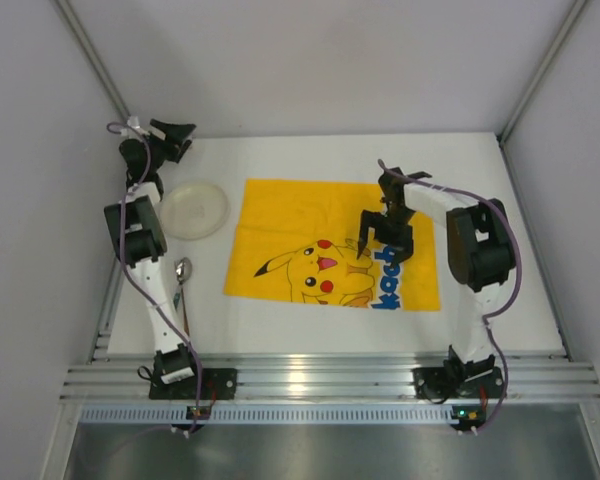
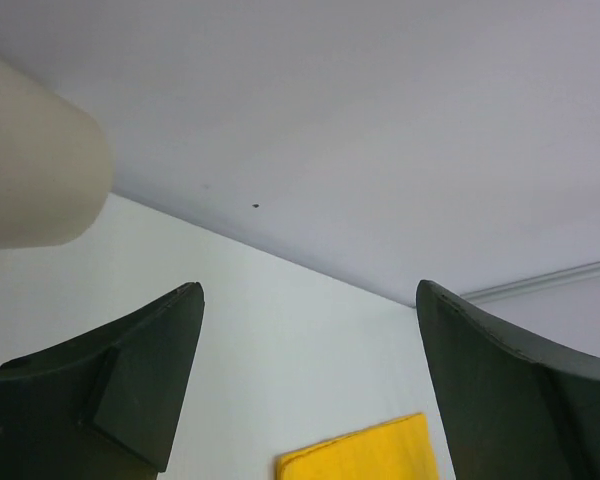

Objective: Set the dinner table for one person

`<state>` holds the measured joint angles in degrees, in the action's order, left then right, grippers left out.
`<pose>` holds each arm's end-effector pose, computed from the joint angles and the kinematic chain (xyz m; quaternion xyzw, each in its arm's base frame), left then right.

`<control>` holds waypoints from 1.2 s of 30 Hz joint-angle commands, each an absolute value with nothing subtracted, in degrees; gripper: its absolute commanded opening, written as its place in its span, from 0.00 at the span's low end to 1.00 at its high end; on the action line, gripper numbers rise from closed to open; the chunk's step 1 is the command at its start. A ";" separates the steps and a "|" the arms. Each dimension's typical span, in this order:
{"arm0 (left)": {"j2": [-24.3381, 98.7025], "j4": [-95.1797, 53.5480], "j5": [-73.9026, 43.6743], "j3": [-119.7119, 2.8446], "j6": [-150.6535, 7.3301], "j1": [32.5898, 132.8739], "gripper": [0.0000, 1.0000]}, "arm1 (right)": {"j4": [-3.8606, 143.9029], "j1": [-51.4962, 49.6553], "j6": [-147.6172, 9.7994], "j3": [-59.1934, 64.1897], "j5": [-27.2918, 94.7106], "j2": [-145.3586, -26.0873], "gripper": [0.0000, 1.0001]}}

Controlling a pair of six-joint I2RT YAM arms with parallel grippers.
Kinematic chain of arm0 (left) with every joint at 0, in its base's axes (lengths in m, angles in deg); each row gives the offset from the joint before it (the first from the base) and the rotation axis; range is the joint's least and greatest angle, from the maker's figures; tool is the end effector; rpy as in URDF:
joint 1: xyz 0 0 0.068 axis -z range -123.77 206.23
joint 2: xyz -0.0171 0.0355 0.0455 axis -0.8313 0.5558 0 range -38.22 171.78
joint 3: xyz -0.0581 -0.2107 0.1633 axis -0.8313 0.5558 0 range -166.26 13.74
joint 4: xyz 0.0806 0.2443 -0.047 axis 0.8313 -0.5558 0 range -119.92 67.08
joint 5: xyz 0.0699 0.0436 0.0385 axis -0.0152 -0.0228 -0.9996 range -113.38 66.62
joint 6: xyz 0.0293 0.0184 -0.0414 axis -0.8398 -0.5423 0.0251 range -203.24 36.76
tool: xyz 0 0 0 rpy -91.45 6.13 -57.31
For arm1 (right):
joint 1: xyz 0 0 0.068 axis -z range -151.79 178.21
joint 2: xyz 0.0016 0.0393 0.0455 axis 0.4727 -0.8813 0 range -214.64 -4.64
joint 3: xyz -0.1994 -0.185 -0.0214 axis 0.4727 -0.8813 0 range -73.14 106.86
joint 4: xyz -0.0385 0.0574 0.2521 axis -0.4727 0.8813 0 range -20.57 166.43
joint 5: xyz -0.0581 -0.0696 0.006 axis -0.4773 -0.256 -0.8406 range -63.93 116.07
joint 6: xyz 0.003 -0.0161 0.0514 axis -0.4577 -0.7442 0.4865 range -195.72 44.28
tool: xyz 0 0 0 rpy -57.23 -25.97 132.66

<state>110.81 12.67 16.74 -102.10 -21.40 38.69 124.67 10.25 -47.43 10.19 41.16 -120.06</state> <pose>0.5651 0.1546 0.1697 -0.2248 0.6584 -0.4755 0.5384 0.3564 0.1253 0.1645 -0.0862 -0.9873 -0.1297 0.0304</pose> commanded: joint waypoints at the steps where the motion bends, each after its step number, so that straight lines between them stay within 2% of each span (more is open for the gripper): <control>1: 110.49 31.29 19.61 -97.11 -10.48 33.91 0.92 | 126.99 9.14 -48.39 11.94 40.66 -120.83 1.00; 6: 110.93 44.64 15.57 -92.36 -1.17 29.78 0.92 | 127.00 9.22 -49.62 13.52 40.31 -122.24 1.00; 12: 108.91 50.20 12.22 -88.31 2.45 26.53 0.92 | 125.33 9.13 -49.80 12.92 40.83 -122.86 1.00; 16: 98.67 35.93 8.63 -81.64 -10.78 26.17 0.92 | 124.27 9.31 -50.06 12.12 41.62 -123.12 1.00; 18: 93.20 26.26 0.65 -77.41 -26.14 28.01 0.95 | 124.18 9.22 -50.41 12.47 41.80 -123.38 1.00; 19: 89.00 14.12 -2.43 -77.58 -31.94 30.54 0.95 | 124.09 9.22 -50.76 12.47 41.97 -123.56 1.00; 20: 87.56 10.43 -9.16 -78.98 -43.83 32.22 0.96 | 123.92 9.14 -50.94 12.47 42.06 -123.91 1.00; 23: 87.10 -1.27 -18.52 -85.02 -56.14 37.41 0.98 | 123.74 9.13 -51.55 12.30 42.50 -124.52 1.00; 27: 89.21 -2.62 -22.66 -87.16 -54.68 37.25 0.99 | 123.92 9.22 -52.78 11.50 42.33 -124.35 1.00; 36: 96.42 -5.25 -21.00 -92.26 -49.94 33.47 0.99 | 125.94 9.31 -54.72 8.78 37.76 -120.92 1.00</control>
<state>94.04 -2.67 -19.47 -90.73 -50.66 36.00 127.27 9.68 -52.50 11.16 41.55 -121.74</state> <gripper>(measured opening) 0.985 0.996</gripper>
